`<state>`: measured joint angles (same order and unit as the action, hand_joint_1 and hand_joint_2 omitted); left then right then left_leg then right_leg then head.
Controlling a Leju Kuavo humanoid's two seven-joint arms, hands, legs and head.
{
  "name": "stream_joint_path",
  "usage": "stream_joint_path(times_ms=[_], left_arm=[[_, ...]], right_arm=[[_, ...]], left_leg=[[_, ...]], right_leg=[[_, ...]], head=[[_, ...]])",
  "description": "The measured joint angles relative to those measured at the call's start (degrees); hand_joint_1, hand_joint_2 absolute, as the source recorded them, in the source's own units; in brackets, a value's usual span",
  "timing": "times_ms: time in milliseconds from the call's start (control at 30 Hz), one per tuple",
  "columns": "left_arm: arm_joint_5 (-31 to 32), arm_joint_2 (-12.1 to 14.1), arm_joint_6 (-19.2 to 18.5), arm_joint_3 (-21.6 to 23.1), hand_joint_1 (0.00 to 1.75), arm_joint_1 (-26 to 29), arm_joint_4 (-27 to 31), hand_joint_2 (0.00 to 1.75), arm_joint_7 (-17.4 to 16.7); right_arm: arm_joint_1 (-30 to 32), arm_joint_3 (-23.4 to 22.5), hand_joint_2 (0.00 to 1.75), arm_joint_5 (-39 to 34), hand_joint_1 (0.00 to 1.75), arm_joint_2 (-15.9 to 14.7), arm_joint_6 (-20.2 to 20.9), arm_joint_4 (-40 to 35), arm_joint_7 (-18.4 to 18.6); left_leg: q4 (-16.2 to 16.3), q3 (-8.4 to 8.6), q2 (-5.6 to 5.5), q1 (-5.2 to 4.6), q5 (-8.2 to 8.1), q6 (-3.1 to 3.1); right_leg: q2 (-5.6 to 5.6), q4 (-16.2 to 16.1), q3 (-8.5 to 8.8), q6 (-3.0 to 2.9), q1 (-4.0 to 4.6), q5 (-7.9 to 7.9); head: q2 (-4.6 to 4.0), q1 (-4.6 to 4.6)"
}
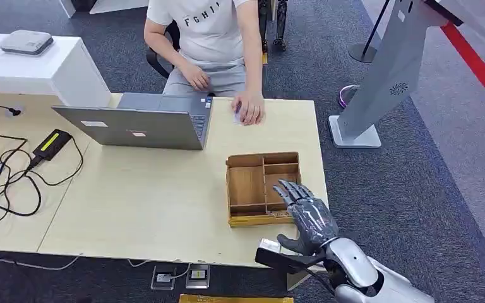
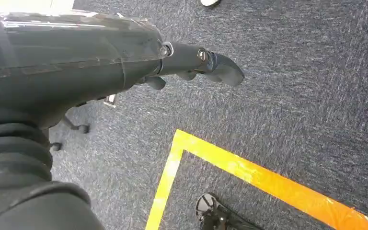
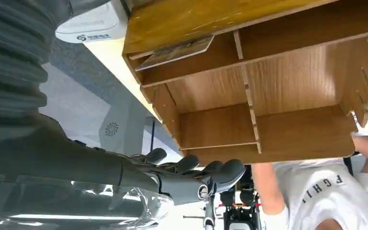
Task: Pass the card to the sensor for recognition and then transmit it.
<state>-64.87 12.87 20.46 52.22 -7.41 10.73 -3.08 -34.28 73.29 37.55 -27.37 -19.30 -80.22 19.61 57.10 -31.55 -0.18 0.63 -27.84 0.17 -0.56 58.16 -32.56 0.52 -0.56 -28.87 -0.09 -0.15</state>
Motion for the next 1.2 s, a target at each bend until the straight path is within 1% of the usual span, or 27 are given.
stream_joint_path(times_ms=[733, 1200], left_arm=[[0.0, 0.0, -0.3, 0.0, 0.00, 0.0, 0.0, 0.00, -0.3], [0.3, 0.0, -1.1, 0.0, 0.00, 0.0, 0.0, 0.00, -0.3]], right_arm=[[-0.7, 1.7, 1.75, 2.6, 0.00, 1.6, 0.3, 3.1, 1.5], [-0.8, 1.6, 1.75, 2.9, 0.00, 1.8, 0.3, 4.9, 1.5]], left_leg=[[0.0, 0.00, 0.00, 0.00, 0.00, 0.00], [0.0, 0.01, 0.00, 0.00, 0.00, 0.00]], right_leg=[[0.01, 0.0, -0.01, 0.00, 0.00, 0.00], [0.01, 0.0, -0.01, 0.00, 0.00, 0.00]], head=[[0.00, 0.00], [0.00, 0.00]])
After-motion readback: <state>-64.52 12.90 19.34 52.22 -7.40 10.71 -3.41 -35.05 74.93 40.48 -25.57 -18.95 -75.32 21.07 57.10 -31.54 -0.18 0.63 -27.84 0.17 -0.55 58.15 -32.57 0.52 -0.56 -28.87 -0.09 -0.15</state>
